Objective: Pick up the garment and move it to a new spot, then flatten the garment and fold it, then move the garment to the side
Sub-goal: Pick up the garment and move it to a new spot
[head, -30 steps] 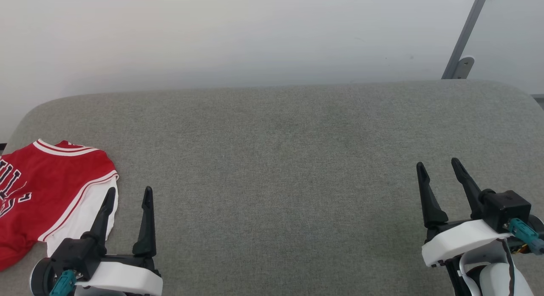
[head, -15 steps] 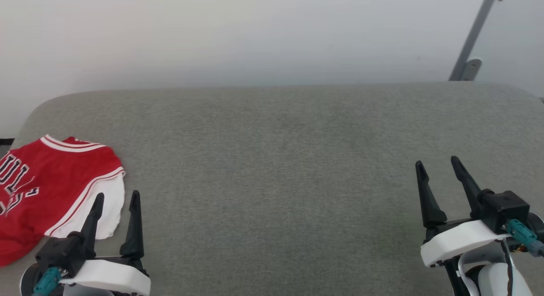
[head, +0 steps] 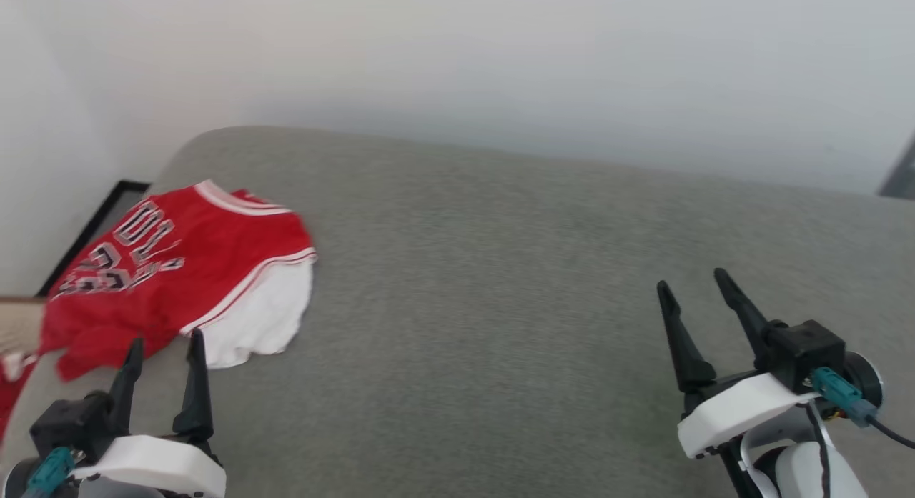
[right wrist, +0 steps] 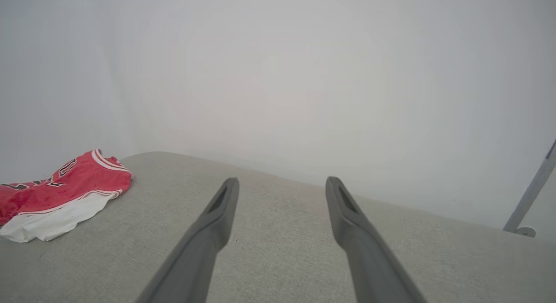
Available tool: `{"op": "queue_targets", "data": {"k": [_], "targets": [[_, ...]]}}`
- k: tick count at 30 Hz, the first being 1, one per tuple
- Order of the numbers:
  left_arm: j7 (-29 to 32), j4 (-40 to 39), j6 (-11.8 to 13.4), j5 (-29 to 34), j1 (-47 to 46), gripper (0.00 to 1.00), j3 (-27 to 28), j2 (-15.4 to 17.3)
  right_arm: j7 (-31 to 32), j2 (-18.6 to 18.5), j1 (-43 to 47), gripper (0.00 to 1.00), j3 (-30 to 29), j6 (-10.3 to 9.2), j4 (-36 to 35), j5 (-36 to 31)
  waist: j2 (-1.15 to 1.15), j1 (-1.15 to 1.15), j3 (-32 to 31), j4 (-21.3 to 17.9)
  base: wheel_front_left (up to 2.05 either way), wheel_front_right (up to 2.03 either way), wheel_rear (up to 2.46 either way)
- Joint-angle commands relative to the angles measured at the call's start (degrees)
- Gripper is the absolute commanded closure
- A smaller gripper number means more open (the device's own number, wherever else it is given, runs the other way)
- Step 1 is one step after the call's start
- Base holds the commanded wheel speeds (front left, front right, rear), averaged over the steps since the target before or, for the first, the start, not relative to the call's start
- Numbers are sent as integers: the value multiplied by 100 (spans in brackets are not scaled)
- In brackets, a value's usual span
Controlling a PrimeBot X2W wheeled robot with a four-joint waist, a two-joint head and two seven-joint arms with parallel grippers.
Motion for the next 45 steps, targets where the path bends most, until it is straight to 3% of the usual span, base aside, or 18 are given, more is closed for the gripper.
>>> {"op": "queue_targets", "data": {"k": [1,13,23,34,45], "targets": [[16,-4,51,-57,73,0,46,21,18,3,-74,0,72,-2,27,49,0,0,-93,413,0,0,0],[96,-158,286,-166,280,0,198,38,74,55,-200,0,418,-2,108,218,0,0,-148,1529,0,0,0],[-6,-136,322,-336,65,0,283,-32,142,-54,-447,0,419,-2,44,283,0,0,190,1707,0,0,0],[-54,610,58,-553,-1115,0,232,72,352,-204,-603,0,148,-3,-326,158,0,0,798,1211,0,0,0],[-269,2399,-380,-682,-3172,0,186,392,681,-420,-1034,0,-75,-3,-1037,-35,0,0,2063,378,0,0,0]]}}
